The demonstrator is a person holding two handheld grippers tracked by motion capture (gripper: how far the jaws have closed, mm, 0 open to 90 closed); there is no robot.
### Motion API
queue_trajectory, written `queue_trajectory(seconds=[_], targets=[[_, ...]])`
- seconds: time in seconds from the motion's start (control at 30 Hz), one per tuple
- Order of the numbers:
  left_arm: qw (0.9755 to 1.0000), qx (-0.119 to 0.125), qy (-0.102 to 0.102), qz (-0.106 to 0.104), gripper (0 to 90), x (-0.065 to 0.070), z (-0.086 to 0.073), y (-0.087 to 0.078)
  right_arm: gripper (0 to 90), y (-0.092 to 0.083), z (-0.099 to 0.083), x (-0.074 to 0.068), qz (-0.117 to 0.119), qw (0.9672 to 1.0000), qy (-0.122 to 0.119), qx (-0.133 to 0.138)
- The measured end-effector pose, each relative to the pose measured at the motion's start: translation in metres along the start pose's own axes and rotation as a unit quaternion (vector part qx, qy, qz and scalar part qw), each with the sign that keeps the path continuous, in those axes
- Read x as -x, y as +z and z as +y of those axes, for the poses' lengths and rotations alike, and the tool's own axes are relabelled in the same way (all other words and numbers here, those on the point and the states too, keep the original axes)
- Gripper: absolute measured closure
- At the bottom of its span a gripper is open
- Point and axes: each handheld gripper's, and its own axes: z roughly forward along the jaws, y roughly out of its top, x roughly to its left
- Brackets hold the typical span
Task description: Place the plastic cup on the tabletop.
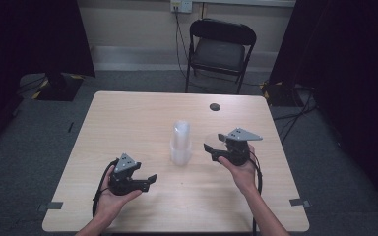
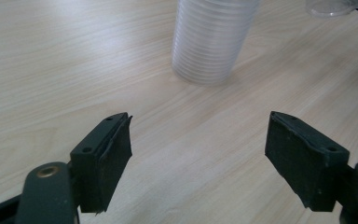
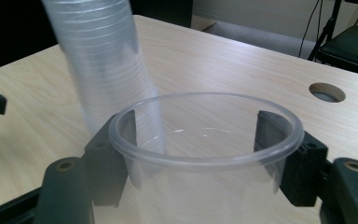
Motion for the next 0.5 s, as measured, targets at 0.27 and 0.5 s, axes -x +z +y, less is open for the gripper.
queue_trajectory(seconds=[0.27,0.5], targets=[[1.0,-0.004,-0.004,0.003,22.8,-0.005,-0.004,-0.002,29.5,0.014,0.004,0.015,-0.019,0.9997,0.017,0.001],[0.9998,-0.007,-0.005,0.015,24.2,-0.006,-0.006,-0.002,29.7,0.023,0.008,0.026,-0.028,0.999,0.035,0.004]])
